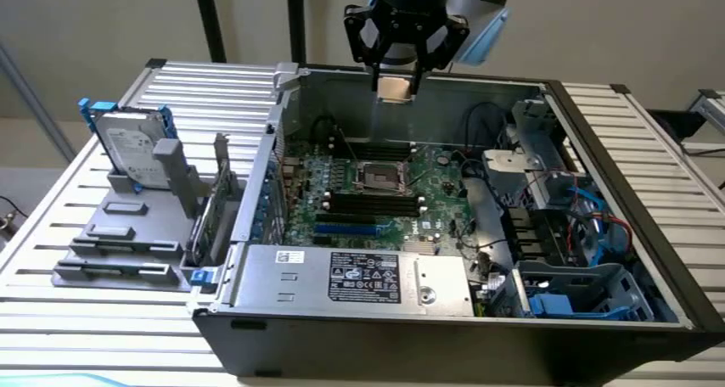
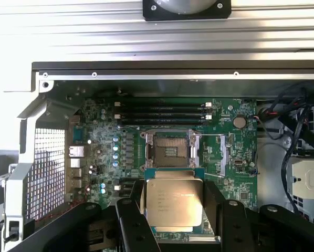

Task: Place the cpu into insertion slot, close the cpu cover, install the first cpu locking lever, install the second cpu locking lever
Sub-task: 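Place the cpu into insertion slot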

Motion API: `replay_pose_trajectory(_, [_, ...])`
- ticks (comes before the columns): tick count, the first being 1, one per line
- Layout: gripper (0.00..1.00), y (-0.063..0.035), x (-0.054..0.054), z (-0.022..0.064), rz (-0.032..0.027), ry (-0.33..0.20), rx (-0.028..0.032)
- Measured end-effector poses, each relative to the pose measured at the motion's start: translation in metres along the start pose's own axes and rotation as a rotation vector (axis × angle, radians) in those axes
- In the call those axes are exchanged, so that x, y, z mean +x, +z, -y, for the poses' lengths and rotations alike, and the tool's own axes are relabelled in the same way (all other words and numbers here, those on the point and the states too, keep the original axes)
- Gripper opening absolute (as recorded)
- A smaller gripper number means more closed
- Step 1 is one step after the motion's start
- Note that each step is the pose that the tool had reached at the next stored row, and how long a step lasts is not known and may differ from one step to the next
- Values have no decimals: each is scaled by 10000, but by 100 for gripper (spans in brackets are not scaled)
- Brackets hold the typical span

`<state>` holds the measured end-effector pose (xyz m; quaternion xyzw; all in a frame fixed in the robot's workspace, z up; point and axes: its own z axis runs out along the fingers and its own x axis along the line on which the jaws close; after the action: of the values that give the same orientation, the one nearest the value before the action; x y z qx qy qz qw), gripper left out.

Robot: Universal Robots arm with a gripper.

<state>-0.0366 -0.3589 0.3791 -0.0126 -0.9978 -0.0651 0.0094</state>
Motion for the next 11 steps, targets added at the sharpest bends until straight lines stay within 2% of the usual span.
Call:
replay_pose_trajectory(5, [54, 1, 0, 0, 0, -1, 2])
replay_pose_trajectory(7, [54, 13, 0, -13, 14, -2, 20])
replay_pose_trajectory(9, [54, 36, 1, -50, 26, -2, 84])
replay_pose_trajectory(11, [54, 61, 1, -94, 38, -2, 174])
